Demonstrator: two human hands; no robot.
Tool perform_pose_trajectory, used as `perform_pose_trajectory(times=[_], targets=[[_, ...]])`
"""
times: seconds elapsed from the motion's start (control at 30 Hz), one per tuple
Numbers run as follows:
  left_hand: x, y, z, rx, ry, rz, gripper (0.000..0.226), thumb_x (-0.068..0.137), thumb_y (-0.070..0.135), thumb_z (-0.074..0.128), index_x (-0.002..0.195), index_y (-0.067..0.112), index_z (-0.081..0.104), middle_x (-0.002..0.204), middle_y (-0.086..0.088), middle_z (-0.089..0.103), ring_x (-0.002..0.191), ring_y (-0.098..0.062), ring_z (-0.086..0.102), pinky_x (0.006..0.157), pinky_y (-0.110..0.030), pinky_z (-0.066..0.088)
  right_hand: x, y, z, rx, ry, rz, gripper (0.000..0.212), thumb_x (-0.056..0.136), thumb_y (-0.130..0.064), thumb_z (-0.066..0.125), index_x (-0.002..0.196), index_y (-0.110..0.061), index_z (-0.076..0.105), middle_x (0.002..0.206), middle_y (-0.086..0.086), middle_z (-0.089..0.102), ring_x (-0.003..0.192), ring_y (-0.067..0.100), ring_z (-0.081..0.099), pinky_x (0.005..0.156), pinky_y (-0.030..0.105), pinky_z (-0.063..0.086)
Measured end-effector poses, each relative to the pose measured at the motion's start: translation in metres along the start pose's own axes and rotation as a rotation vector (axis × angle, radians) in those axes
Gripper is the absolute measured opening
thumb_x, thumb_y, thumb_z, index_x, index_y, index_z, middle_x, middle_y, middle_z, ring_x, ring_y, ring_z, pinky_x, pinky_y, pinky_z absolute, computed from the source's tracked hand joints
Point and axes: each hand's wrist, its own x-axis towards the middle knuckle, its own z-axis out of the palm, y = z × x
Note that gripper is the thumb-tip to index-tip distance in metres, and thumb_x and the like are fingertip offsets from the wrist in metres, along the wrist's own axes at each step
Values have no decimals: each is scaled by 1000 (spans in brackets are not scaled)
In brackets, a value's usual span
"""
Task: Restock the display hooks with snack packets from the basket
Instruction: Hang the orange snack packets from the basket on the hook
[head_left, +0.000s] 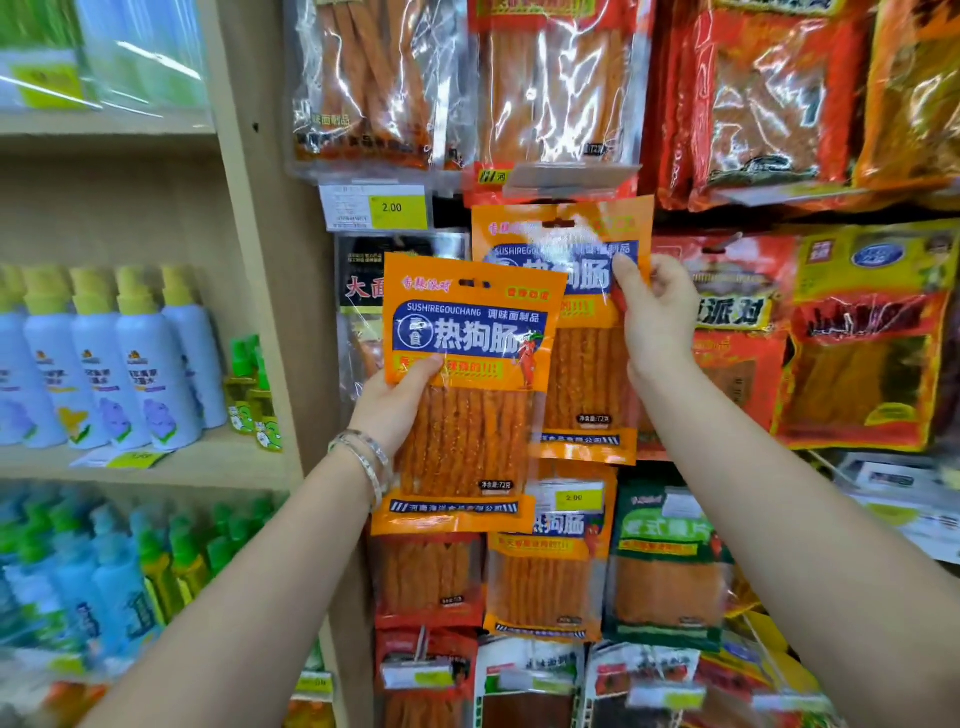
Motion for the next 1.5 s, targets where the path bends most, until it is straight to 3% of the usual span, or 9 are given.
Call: perform_pose_trajectory(times=[0.27, 0.5, 0.77, 0.9, 1.03, 1.1, 1.2, 1.3, 1.5], targets=[[6, 11, 6, -28, -11, 19, 26, 84, 50, 57, 82, 25, 62, 54, 16, 63, 84, -9, 61, 84, -40, 48, 16, -2, 9, -140, 28, 93, 16, 86, -26, 63, 76, -16, 54, 73, 8, 51, 67, 20, 47, 67, 39, 44], [12, 10, 8, -24, -43, 24, 28, 83, 52, 57, 76, 25, 62, 57, 13, 64, 58, -9, 63, 84, -39, 46, 15, 9, 11, -143, 58, 93, 32, 83, -20, 62, 61, -18, 38, 65, 5, 36, 65, 18, 32, 64, 31, 26], [18, 12, 15, -59, -51, 11, 25, 82, 50, 61, 80, 25, 64, 61, 12, 68, 59, -7, 65, 79, -36, 52, 13, 17, 6, -187, 145, 31, 32, 79, -23, 73, 92, -20, 44, 82, -7, 45, 69, 2, 44, 63, 9, 38], [20, 15, 23, -7, -77, 14, 33, 78, 58, 60, 84, 26, 67, 83, 5, 71, 88, -21, 66, 94, -47, 47, -1, 13, 11, -114, -145, 61, 25, 88, -44, 59, 75, -24, 51, 71, -8, 52, 71, 10, 52, 69, 32, 43], [22, 23, 34, 34, -143, 90, 26, 81, 54, 60, 86, 29, 66, 92, 5, 73, 92, -18, 67, 95, -46, 47, -8, 8, 19, -120, -249, 61, 19, 88, -45, 61, 86, -26, 60, 89, -12, 68, 88, 6, 63, 78, 29, 51], [24, 29, 39, 12, -118, 244, 16, 84, 39, 65, 97, 33, 58, 102, 15, 66, 97, -3, 62, 94, -35, 50, -5, 2, 19, -149, -188, 14, 13, 90, -38, 61, 82, -28, 59, 93, -1, 69, 89, 14, 65, 83, 40, 50], [26, 46, 39, -39, -65, 550, 56, 86, 11, 65, 129, 32, 36, 117, 33, 41, 105, 24, 44, 88, -2, 40, 5, -8, 19, -122, -138, -39, 8, 91, -32, 61, 84, -27, 61, 93, 1, 68, 88, 17, 64, 84, 39, 50], [32, 65, 44, 222, -124, 701, 83, 86, 22, 64, 148, 31, 10, 150, 12, 24, 138, 1, 21, 114, -29, 23, 16, -13, 21, -92, -101, -40, 3, 91, -26, 62, 90, -24, 64, 95, 2, 69, 90, 18, 64, 85, 38, 50], [41, 86, 56, 342, -94, 783, 82, 88, 29, 59, 148, 39, 4, 158, 4, -3, 141, -4, -1, 107, -26, 3, 29, -15, 20, -164, -86, 4, 10, 87, -26, 64, 77, -25, 64, 84, 0, 69, 82, 19, 66, 78, 41, 52]])
